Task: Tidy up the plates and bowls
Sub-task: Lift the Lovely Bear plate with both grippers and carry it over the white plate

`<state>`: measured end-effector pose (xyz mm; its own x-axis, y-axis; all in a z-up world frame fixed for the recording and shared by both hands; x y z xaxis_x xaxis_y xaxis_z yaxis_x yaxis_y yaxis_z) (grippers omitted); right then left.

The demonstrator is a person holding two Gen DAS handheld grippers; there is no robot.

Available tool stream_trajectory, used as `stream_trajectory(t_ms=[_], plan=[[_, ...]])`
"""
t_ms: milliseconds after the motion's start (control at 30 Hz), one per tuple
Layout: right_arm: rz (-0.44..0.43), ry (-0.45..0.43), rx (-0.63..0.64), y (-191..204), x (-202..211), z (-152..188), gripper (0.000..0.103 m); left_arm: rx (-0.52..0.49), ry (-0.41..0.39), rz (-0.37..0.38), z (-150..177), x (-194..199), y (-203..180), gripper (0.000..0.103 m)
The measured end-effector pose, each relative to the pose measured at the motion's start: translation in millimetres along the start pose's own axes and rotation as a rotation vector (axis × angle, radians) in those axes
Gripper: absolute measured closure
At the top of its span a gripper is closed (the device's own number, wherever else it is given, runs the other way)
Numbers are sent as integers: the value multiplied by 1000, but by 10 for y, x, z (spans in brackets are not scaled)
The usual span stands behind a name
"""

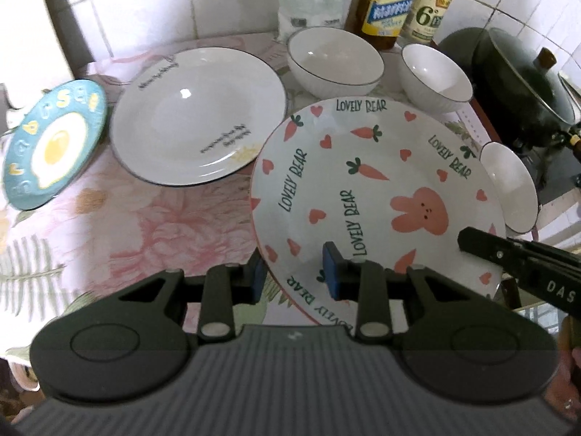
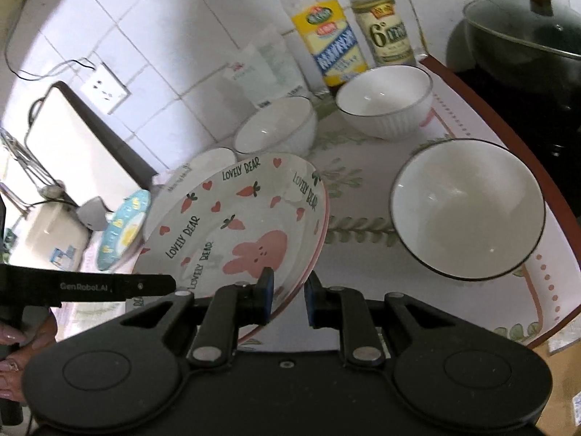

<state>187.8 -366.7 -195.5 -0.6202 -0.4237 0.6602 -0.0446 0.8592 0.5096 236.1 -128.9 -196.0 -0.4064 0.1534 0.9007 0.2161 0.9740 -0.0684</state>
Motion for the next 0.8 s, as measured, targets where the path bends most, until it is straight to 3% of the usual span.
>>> stream_trajectory(t_ms=[467,800], plan=[[-124,8,118,598,66,-434,80,98,-93,-72,-135,698,384,72],[-199,89,199,843,-326,-722,79,196,-110,-116,-233,648,761,72]])
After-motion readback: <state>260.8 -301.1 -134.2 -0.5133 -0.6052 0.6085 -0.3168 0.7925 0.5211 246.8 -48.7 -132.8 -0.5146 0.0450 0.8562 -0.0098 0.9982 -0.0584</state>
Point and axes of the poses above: each gripper's, at about its wrist camera, not at the fingertips, and x roughly against the way its jaws point, y to its left, z to its underside, the point moved 3 cm from there along -x, roughly the way its jaws point, and after that the axes turned 4 degrees about -z, right-handed, at the moved point
